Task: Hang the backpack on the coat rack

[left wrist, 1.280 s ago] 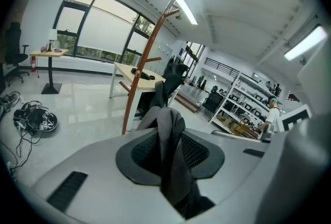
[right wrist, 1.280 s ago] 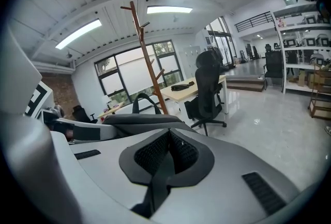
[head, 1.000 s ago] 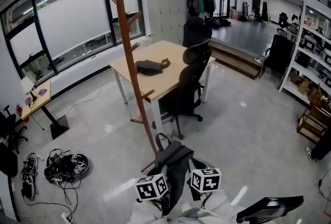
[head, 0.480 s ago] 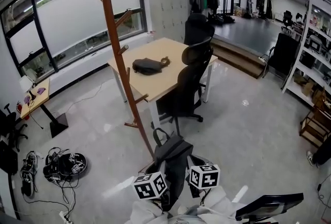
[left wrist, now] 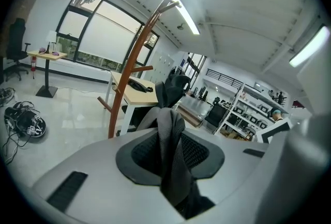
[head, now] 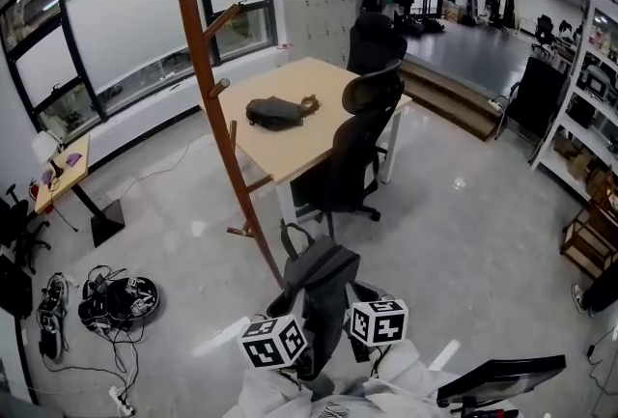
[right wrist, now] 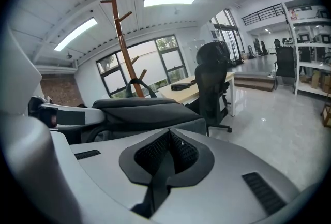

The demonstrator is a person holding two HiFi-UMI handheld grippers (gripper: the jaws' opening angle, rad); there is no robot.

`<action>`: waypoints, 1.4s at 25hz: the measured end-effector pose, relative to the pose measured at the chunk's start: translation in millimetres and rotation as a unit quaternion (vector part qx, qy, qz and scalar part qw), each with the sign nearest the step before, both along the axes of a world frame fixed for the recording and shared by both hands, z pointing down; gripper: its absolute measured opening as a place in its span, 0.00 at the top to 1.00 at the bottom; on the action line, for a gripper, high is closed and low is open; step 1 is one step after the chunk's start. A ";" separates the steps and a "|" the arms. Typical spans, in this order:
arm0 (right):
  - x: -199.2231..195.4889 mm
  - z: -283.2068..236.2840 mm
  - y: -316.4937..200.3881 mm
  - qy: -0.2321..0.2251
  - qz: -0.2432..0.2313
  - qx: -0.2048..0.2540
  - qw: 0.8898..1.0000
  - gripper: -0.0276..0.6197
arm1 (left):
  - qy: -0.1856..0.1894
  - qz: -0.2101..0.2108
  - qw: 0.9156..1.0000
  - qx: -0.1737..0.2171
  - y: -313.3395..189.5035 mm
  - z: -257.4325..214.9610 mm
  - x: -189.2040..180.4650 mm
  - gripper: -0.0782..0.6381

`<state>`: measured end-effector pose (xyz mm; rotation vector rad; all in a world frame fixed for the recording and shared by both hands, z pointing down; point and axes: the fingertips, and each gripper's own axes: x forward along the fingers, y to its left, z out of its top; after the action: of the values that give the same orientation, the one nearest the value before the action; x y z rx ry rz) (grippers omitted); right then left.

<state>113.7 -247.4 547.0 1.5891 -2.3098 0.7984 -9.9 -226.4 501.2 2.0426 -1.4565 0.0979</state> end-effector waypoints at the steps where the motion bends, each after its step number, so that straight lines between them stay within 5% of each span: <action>1: -0.8 0.8 -1.9 0.000 0.000 -0.001 1.000 0.94 | 0.001 0.001 1.000 -0.001 -2.0 1.0 -0.4 0.76; 11: -13.8 -7.3 -27.7 0.006 -0.001 0.004 1.000 0.94 | -0.015 0.015 1.000 -0.007 -30.2 2.3 -5.2 0.76; 23: -19.5 -38.2 -37.2 -0.017 -0.002 0.025 1.000 0.94 | 0.021 0.032 0.999 0.035 -58.3 -22.8 -11.1 0.76; 35: -29.1 -52.1 -40.7 -0.031 -0.006 0.035 0.999 0.94 | 0.007 0.031 0.996 0.084 -85.8 -57.6 -16.8 0.76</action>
<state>84.6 -288.1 494.9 1.5977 -2.4135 0.7837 -26.7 -312.2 443.6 2.2191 -1.4354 -0.0127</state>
